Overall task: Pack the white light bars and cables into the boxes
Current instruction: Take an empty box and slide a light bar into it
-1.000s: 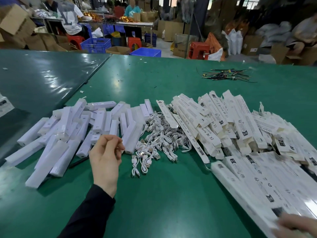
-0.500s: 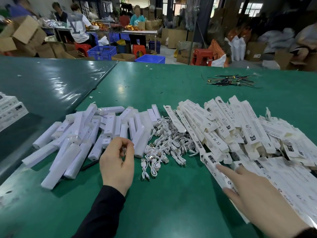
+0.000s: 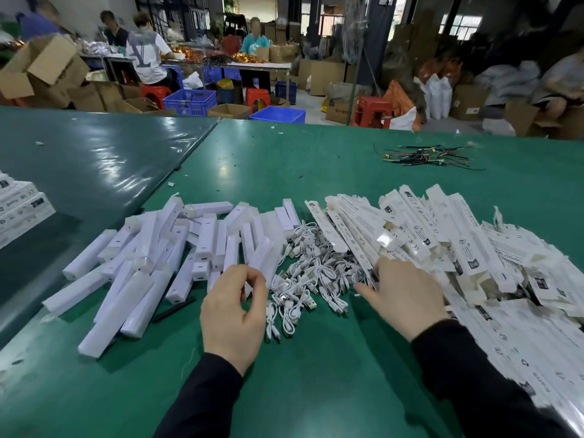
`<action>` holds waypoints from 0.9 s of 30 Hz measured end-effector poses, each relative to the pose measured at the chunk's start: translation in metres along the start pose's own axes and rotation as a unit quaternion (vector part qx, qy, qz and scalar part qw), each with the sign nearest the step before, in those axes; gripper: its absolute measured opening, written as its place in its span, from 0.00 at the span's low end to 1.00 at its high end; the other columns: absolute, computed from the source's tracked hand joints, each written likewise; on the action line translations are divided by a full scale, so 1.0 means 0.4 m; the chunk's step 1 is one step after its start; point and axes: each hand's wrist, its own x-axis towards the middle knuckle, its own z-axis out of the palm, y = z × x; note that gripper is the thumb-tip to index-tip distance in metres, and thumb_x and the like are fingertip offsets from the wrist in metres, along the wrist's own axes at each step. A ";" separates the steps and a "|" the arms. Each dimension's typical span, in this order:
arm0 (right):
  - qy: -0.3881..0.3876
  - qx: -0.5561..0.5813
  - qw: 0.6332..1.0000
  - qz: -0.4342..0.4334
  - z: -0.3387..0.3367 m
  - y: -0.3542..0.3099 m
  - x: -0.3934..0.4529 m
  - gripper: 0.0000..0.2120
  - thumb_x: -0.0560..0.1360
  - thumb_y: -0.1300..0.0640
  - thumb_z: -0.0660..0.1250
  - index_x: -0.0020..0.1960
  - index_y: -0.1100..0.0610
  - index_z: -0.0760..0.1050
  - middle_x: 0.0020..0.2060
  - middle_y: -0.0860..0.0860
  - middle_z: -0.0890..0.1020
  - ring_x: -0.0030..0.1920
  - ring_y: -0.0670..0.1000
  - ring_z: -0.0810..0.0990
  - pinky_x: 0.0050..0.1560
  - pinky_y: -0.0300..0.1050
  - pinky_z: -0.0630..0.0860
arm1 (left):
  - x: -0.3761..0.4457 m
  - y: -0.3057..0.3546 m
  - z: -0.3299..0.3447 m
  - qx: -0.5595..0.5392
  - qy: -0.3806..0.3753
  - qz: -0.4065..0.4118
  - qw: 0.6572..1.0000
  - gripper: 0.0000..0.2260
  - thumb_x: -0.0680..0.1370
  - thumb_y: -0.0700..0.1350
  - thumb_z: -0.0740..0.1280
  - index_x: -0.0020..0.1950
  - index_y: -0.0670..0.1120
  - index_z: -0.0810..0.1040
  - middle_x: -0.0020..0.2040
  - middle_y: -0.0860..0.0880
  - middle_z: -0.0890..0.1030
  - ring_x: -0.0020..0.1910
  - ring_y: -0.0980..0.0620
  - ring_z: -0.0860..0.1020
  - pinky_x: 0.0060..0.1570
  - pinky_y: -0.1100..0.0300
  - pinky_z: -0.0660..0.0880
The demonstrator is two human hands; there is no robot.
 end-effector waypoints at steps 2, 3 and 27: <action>0.005 -0.005 1.000 0.029 0.026 -0.001 0.021 0.19 0.80 0.41 0.59 0.36 0.52 0.66 0.31 0.46 0.73 0.33 0.47 0.75 0.37 0.44 0.74 | -0.003 -0.001 -0.003 -0.005 -0.002 -0.002 1.000 0.07 0.74 0.49 0.60 0.38 0.50 0.73 0.32 0.57 0.72 0.31 0.55 0.68 0.30 0.66 0.63; 0.027 -0.001 0.999 0.048 0.030 0.002 0.024 0.19 0.80 0.42 0.58 0.35 0.51 0.66 0.30 0.46 0.73 0.31 0.47 0.74 0.33 0.42 0.73 | -0.003 0.000 -0.003 -0.008 -0.002 -0.005 1.000 0.07 0.74 0.48 0.60 0.38 0.51 0.74 0.32 0.56 0.72 0.31 0.55 0.68 0.30 0.66 0.63; -0.231 0.730 0.642 -0.047 0.028 -0.154 -0.149 0.17 0.76 0.45 0.68 0.44 0.60 0.80 0.34 0.55 0.80 0.33 0.52 0.77 0.33 0.43 0.73 | 0.039 0.027 -0.021 -0.500 -0.157 -0.369 0.767 0.24 0.54 0.49 0.84 0.46 0.42 0.87 0.46 0.41 0.85 0.44 0.45 0.84 0.40 0.58 0.81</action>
